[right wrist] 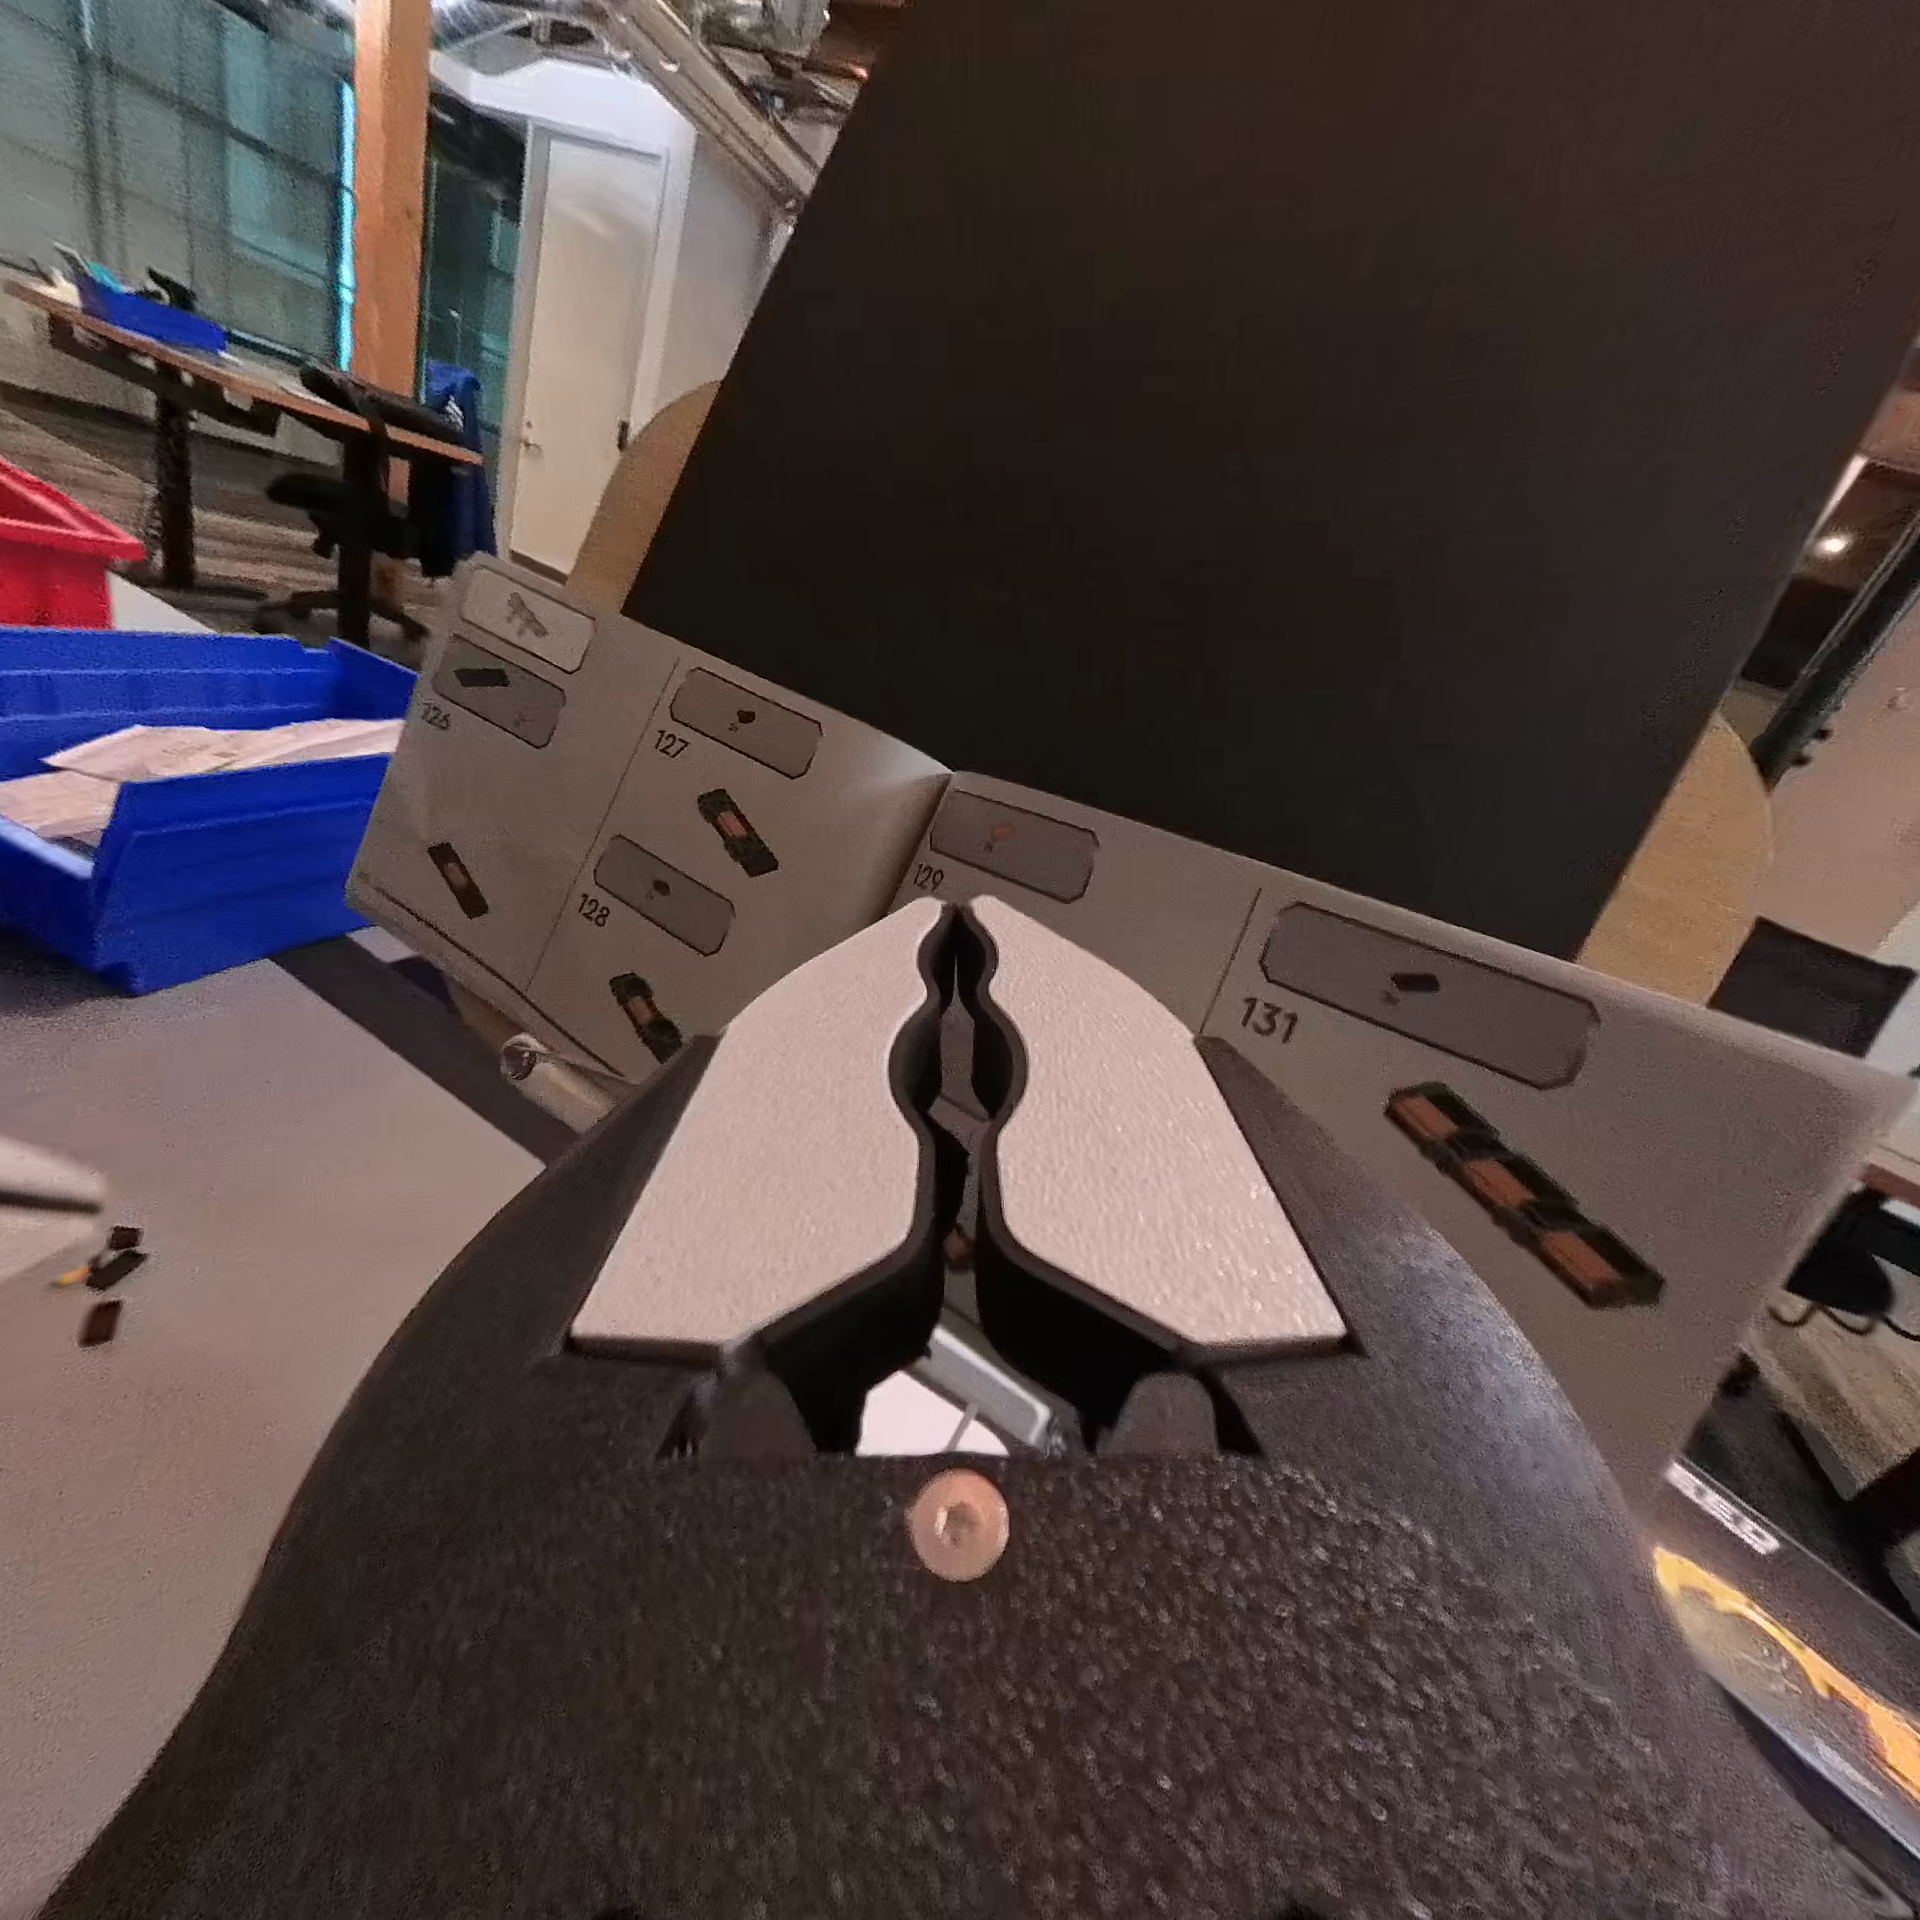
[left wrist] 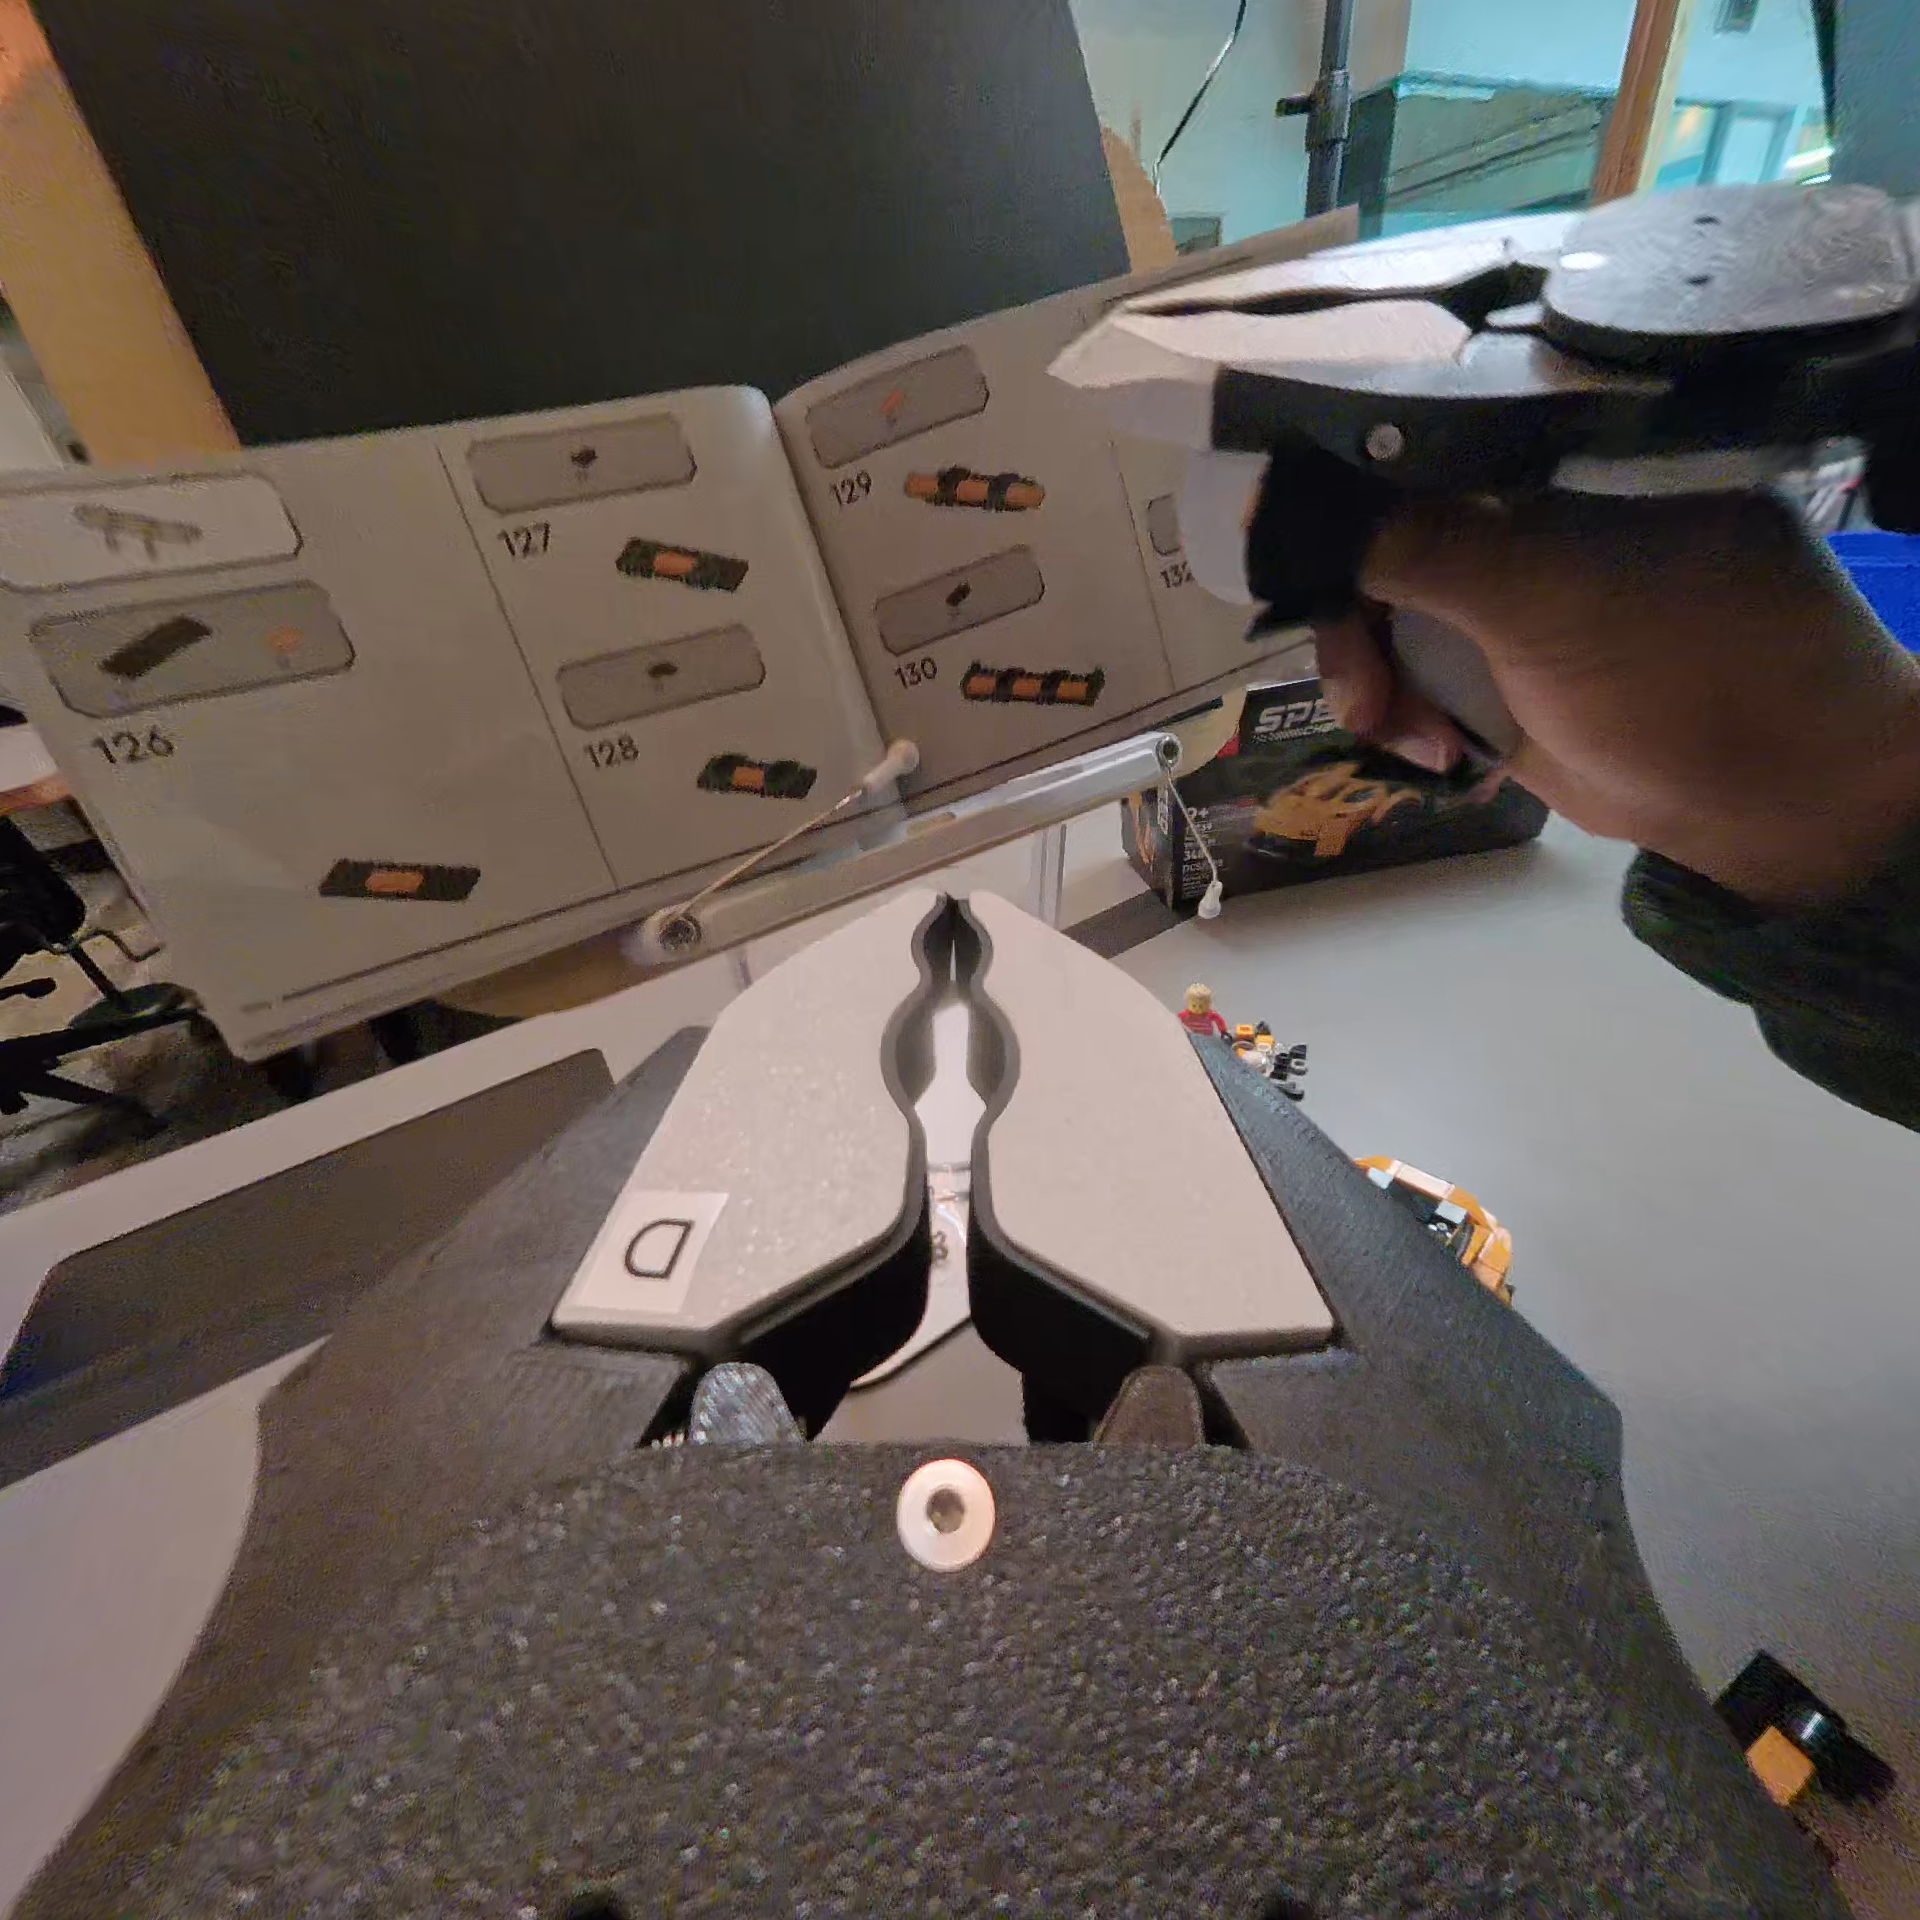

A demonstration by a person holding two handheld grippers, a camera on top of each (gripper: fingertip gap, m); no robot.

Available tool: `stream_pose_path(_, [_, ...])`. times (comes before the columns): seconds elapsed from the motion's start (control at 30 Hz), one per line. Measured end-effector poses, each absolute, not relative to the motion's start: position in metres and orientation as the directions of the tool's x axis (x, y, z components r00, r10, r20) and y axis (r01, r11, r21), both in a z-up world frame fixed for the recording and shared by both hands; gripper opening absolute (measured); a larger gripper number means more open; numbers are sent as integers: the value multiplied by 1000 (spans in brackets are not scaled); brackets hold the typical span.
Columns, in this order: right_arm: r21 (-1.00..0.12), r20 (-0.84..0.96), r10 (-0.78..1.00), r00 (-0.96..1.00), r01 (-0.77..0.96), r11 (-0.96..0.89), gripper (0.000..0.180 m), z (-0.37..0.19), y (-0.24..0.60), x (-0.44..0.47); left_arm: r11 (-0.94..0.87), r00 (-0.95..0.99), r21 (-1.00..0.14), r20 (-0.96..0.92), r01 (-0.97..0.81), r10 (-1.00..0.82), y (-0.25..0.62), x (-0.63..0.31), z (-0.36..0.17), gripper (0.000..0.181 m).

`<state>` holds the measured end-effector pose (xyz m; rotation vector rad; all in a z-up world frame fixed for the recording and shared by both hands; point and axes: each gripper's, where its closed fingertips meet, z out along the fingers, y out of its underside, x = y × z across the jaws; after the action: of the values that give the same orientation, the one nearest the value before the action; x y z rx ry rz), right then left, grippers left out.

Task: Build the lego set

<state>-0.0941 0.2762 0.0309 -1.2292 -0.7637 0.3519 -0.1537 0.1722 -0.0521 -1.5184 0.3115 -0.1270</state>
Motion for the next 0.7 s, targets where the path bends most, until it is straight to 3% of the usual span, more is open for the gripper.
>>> stream_pose_path(0.23, [-898, 431, 539, 724, 286, 334, 0, 36, 297, -108, 46, 943, -993, -121, -112, -311, 169, -151, -69, 0])
stream_pose_path(0.7, [-899, 431, 533, 728, 297, 322, 0, 34, 304, -102, 76, 953, -991, -130, -114, -272, 168, -165, -66, 0])
